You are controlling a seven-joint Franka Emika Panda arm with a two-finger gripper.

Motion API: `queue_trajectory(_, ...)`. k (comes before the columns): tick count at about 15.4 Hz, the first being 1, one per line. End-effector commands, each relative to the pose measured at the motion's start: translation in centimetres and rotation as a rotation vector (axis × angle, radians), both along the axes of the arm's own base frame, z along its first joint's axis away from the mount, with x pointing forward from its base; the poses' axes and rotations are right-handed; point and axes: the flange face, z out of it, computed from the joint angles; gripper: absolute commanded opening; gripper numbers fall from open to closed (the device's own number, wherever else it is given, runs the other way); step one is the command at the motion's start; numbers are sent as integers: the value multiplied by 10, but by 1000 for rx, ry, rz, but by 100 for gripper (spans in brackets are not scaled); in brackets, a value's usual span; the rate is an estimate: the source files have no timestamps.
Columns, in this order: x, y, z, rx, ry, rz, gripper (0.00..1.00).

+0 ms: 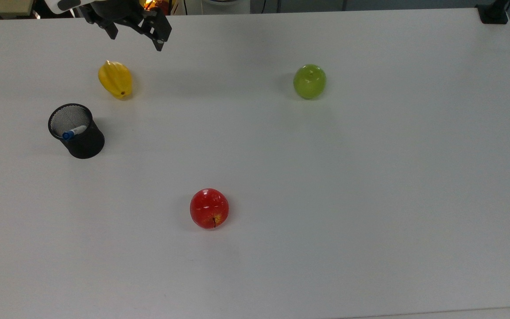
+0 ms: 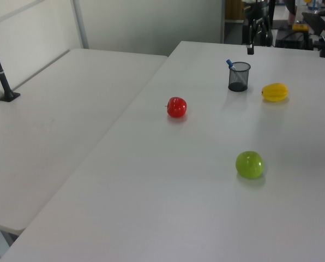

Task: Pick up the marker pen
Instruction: 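Move the gripper toward the black mesh pen cup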

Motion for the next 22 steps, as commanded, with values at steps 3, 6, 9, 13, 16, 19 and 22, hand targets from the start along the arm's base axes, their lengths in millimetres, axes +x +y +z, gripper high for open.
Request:
queue_trajectory(3, -3, -42, 10, -26, -89, -57, 100)
queue_trajectory(6, -1, -66, 14, -41, -145, -97, 100)
queue_trajectory(9, 7, -91, 11, -61, -224, -132, 100)
queue_trajectory(13, 15, -113, 4, -80, -290, -159, 100)
queue_trajectory(16, 26, -132, -18, -104, -322, -172, 100)
queue_trajectory(19, 36, -151, -27, -129, -401, -201, 100)
queue_trajectory(22, 44, -156, -45, -137, -414, -207, 100)
